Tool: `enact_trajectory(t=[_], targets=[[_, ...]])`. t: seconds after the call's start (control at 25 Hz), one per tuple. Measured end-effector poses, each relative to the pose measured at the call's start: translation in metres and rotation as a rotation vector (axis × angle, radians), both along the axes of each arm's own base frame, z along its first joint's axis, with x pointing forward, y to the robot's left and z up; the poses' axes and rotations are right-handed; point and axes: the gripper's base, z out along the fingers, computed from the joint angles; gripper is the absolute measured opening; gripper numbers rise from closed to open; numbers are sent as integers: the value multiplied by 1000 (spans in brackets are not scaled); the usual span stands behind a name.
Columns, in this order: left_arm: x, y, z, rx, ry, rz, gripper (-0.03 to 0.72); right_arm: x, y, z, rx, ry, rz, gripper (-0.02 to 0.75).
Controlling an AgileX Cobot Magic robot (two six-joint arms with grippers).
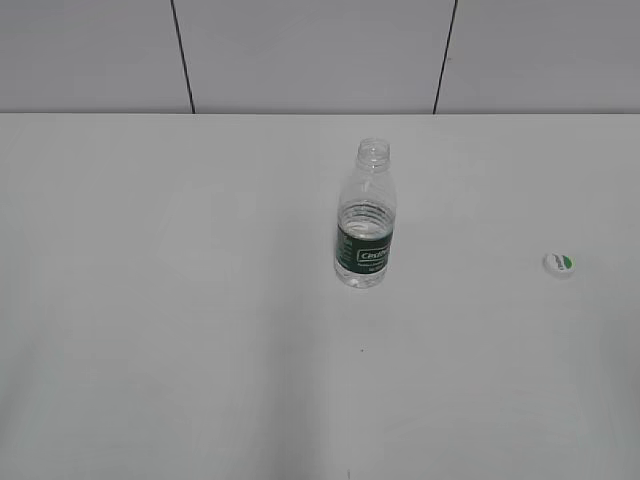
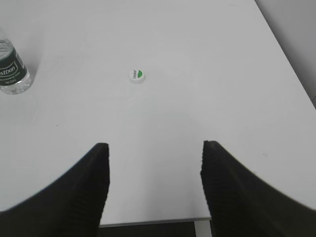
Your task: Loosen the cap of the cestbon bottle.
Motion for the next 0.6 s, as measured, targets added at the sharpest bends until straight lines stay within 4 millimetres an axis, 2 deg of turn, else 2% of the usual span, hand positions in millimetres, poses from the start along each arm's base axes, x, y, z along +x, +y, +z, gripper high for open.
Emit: enact_trajectory(t=[0.6], targets=[[0, 0, 0, 0, 0, 0, 498, 0, 0, 0, 0, 0, 0, 459]])
